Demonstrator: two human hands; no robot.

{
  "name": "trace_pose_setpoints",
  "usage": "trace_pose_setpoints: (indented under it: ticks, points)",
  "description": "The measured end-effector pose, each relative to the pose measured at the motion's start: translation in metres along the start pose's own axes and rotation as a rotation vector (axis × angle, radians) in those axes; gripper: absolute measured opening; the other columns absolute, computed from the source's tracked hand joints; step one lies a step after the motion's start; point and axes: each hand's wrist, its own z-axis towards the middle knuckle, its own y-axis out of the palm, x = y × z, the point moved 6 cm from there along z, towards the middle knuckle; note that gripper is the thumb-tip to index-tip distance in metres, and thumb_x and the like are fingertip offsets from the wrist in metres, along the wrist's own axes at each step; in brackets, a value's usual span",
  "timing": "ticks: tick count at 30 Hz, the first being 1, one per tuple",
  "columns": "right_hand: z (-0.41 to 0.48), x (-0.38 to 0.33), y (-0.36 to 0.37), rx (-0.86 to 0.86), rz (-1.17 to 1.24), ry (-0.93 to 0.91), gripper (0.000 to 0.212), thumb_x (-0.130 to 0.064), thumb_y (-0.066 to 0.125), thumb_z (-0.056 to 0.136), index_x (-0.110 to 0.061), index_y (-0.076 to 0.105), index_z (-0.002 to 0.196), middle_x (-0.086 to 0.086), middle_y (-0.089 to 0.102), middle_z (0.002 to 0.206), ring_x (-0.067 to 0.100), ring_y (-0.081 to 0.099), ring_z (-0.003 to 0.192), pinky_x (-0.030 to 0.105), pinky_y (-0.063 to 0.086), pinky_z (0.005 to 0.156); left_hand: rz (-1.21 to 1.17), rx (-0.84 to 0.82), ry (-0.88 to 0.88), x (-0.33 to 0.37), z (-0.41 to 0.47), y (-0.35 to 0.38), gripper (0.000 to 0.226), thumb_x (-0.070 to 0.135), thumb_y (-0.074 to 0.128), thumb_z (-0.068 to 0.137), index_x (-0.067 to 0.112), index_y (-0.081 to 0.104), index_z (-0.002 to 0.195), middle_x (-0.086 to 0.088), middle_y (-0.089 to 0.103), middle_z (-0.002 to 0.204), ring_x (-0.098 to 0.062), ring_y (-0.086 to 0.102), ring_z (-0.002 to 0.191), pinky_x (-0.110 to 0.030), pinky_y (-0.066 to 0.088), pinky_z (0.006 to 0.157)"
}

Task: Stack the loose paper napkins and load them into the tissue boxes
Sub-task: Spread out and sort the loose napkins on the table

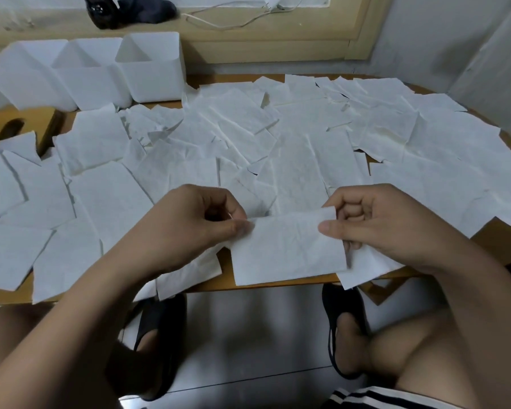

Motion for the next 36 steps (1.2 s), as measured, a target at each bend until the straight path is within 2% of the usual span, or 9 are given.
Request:
trace_pose_setpoints:
  ticks: [7, 12, 17, 20, 23, 28, 31, 33, 36]
  points:
    - [0.006, 0.015, 0.003, 0.097, -0.19, 0.078, 0.016, -0.026, 0.084, 0.092, -0.024, 0.07, 0.084, -0.004, 0.073, 0.067, 0.011, 0.068, 0.06, 0.018, 0.049, 0.063, 0.171, 0.032, -0.001, -0.005, 0.008, 0.013, 0.009, 0.038, 0.08, 0.092, 0.033, 0.077, 0.086, 0.017, 0.074, 0.077, -0.002, 0.068, 0.072, -0.014, 0.045, 0.061]
    - [0.007, 0.019, 0.001, 0.185, -0.257, 0.065, 0.021, -0.028, 0.089, 0.087, -0.027, 0.068, 0.083, -0.006, 0.071, 0.07, 0.006, 0.063, 0.059, 0.029, 0.051, 0.066, 0.214, 0.016, -0.008, -0.008, 0.01, 0.018, 0.01, 0.035, 0.081, 0.094, 0.031, 0.074, 0.089, 0.017, 0.076, 0.073, 0.001, 0.071, 0.073, -0.027, 0.056, 0.071]
    - [-0.001, 0.012, -0.008, 0.275, -0.356, 0.036, 0.02, -0.033, 0.088, 0.086, -0.031, 0.068, 0.087, -0.012, 0.07, 0.076, 0.004, 0.062, 0.066, 0.029, 0.051, 0.066, 0.262, 0.115, 0.005, -0.008, 0.01, 0.014, 0.023, 0.043, 0.088, 0.084, 0.035, 0.068, 0.091, 0.023, 0.071, 0.083, -0.001, 0.066, 0.076, -0.026, 0.05, 0.062]
    - [-0.017, 0.012, -0.015, 0.275, -0.376, 0.01, 0.014, -0.033, 0.083, 0.089, -0.035, 0.069, 0.088, -0.016, 0.069, 0.085, 0.007, 0.065, 0.077, 0.03, 0.056, 0.073, 0.267, 0.169, 0.053, -0.004, 0.007, 0.009, 0.026, 0.045, 0.088, 0.084, 0.037, 0.066, 0.096, 0.029, 0.066, 0.094, -0.002, 0.065, 0.08, -0.027, 0.05, 0.062]
    - [-0.043, 0.018, -0.009, 0.24, -0.478, -0.089, 0.008, -0.033, 0.077, 0.093, -0.035, 0.071, 0.098, -0.018, 0.066, 0.096, 0.004, 0.064, 0.097, 0.027, 0.053, 0.083, 0.257, 0.212, 0.13, 0.001, -0.002, 0.009, 0.019, 0.035, 0.084, 0.089, 0.036, 0.066, 0.094, 0.024, 0.068, 0.087, -0.008, 0.065, 0.081, -0.03, 0.051, 0.064]
    - [-0.082, 0.043, 0.004, 0.237, -0.629, -0.177, 0.043, -0.054, 0.078, 0.086, -0.028, 0.073, 0.12, -0.019, 0.059, 0.119, 0.008, 0.056, 0.115, 0.029, 0.047, 0.097, 0.259, 0.144, 0.271, 0.019, -0.014, 0.028, 0.017, 0.033, 0.082, 0.089, 0.035, 0.067, 0.095, 0.016, 0.068, 0.083, -0.011, 0.065, 0.078, -0.03, 0.05, 0.07]
    - [-0.093, 0.054, 0.01, 0.305, -0.739, -0.255, 0.036, -0.037, 0.085, 0.089, -0.022, 0.074, 0.119, -0.011, 0.062, 0.12, 0.015, 0.058, 0.113, 0.041, 0.05, 0.092, 0.284, 0.089, 0.34, 0.029, -0.02, 0.047, 0.018, 0.037, 0.081, 0.088, 0.036, 0.066, 0.099, 0.017, 0.067, 0.084, -0.01, 0.065, 0.079, -0.032, 0.052, 0.072]
    - [-0.101, 0.056, 0.01, 0.381, -0.78, -0.326, 0.018, -0.023, 0.077, 0.095, -0.018, 0.075, 0.113, -0.006, 0.065, 0.115, 0.02, 0.061, 0.107, 0.042, 0.049, 0.088, 0.288, 0.053, 0.378, 0.035, -0.026, 0.06, 0.019, 0.042, 0.079, 0.088, 0.038, 0.065, 0.1, 0.018, 0.066, 0.085, -0.009, 0.064, 0.08, -0.031, 0.052, 0.071]
    - [-0.111, 0.055, 0.007, 0.456, -0.785, -0.372, 0.011, -0.016, 0.068, 0.097, -0.016, 0.076, 0.105, -0.006, 0.068, 0.109, 0.022, 0.062, 0.105, 0.043, 0.049, 0.087, 0.279, 0.02, 0.419, 0.045, -0.032, 0.076, 0.022, 0.043, 0.079, 0.088, 0.041, 0.064, 0.104, 0.019, 0.065, 0.089, -0.009, 0.064, 0.083, -0.032, 0.053, 0.071]
